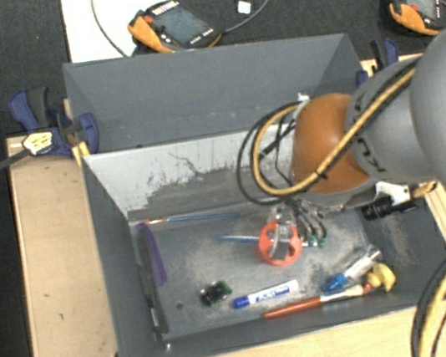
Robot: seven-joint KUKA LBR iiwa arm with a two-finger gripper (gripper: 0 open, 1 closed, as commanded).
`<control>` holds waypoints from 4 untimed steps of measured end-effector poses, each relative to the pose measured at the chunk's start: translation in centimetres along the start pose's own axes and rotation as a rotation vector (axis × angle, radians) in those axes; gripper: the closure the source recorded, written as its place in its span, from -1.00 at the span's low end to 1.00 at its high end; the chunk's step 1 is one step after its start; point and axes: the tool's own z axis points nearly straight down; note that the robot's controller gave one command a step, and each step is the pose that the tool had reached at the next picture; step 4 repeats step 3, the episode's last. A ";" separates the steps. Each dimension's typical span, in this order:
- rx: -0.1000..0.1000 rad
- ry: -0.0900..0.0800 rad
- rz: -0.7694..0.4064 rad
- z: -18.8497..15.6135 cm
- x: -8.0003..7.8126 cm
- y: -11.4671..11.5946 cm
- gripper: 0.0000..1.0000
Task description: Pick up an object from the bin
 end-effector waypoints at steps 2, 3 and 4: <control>0.001 0.003 -0.002 -1.6 0.1 0.0 1.00; 0.001 0.005 -0.005 -6.1 0.1 -0.1 1.00; 0.001 0.005 -0.005 -6.1 0.1 -0.1 1.00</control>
Offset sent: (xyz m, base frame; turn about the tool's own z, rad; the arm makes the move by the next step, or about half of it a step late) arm -0.0001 -0.0001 0.0423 -0.0006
